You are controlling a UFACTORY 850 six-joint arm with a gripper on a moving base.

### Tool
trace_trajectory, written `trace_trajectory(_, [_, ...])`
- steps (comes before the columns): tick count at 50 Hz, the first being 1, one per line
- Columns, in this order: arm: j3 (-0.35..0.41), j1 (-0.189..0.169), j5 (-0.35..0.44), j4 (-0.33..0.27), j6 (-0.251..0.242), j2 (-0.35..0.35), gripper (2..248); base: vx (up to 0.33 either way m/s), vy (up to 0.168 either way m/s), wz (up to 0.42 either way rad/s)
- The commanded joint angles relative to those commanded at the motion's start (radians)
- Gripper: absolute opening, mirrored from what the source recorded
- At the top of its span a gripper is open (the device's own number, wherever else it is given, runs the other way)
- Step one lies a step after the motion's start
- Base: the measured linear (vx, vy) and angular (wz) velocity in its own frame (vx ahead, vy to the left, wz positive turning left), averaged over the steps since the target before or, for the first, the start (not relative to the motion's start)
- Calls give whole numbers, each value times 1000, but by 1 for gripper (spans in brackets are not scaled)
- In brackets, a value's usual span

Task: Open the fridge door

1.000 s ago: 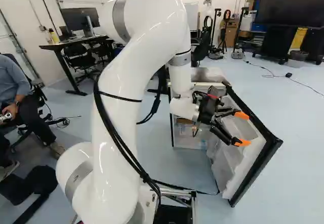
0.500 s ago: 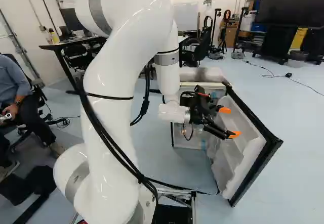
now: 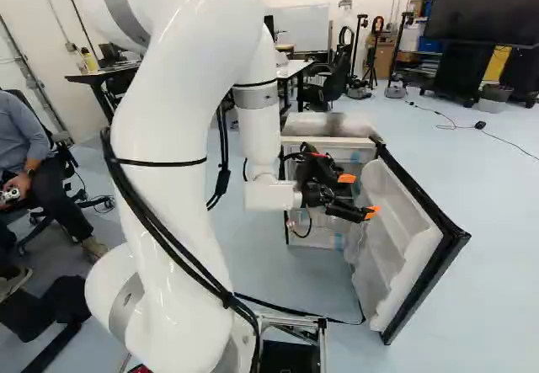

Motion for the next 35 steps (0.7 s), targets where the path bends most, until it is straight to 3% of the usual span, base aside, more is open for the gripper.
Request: trace_trajectory(35, [23, 21, -26, -51, 0, 40, 247, 0, 0, 0])
